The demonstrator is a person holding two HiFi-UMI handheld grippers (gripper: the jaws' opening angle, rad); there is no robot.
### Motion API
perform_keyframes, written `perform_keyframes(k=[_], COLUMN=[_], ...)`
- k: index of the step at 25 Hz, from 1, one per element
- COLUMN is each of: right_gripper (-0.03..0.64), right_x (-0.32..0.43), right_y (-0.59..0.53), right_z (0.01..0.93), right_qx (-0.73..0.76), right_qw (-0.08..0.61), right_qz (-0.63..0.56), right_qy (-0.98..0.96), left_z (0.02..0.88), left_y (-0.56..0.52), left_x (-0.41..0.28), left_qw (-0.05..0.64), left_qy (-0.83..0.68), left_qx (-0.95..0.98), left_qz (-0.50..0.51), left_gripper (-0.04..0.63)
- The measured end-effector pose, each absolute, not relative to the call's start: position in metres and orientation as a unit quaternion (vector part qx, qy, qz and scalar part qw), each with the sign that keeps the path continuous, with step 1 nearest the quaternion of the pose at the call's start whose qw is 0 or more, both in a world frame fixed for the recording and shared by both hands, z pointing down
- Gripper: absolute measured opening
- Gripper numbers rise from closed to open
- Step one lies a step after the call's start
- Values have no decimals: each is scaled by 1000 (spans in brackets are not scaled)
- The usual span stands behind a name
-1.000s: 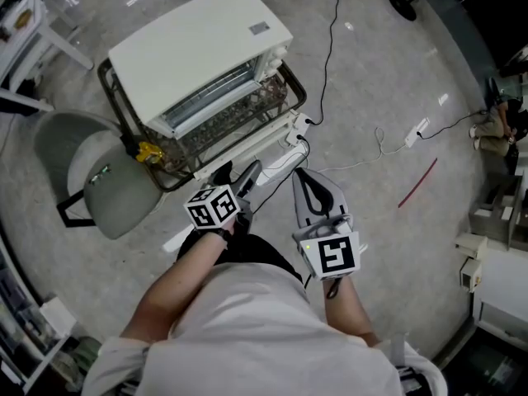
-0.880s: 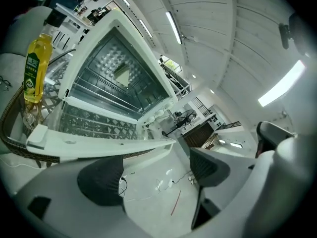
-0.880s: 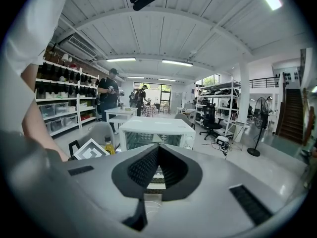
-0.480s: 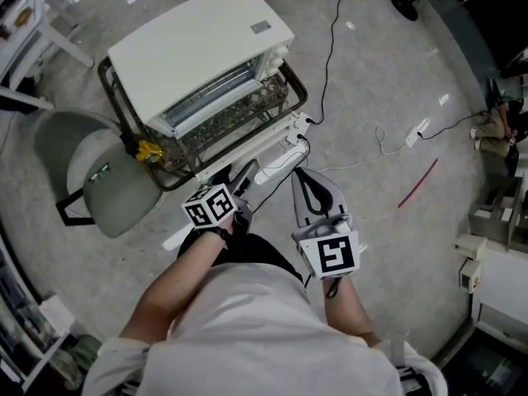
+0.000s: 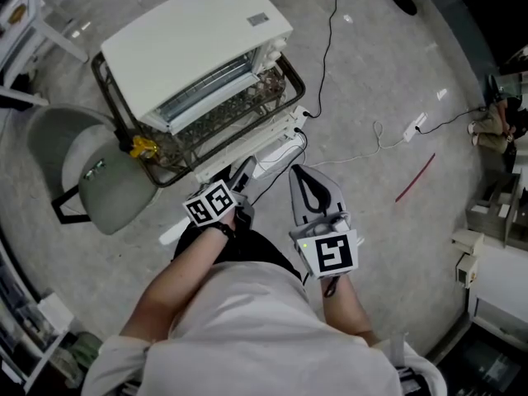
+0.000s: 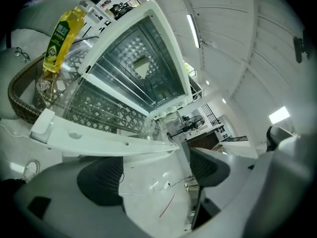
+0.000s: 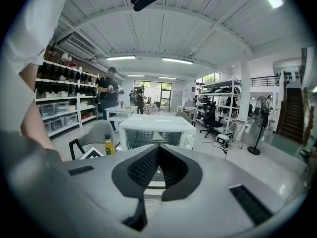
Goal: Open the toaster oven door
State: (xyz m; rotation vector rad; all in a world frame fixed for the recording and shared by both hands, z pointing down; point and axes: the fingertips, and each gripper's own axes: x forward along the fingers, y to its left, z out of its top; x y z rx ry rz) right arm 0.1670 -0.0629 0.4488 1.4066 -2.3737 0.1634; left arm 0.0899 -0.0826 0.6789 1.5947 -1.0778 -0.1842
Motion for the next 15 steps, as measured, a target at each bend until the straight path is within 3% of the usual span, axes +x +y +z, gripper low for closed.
perform_keyframes(k=[15], right_gripper=[23], right_x=[170], right_y=[-62], right_z=[460], right_qx=[500], right_qw=[200], right_qz=[69], right_qy=[-839], left_z=[733], left_y=[-70], left_x=[99], left_qw=[582], left_qy=[-468], left_qx=[662], left_qz=[-60], left_gripper=[413])
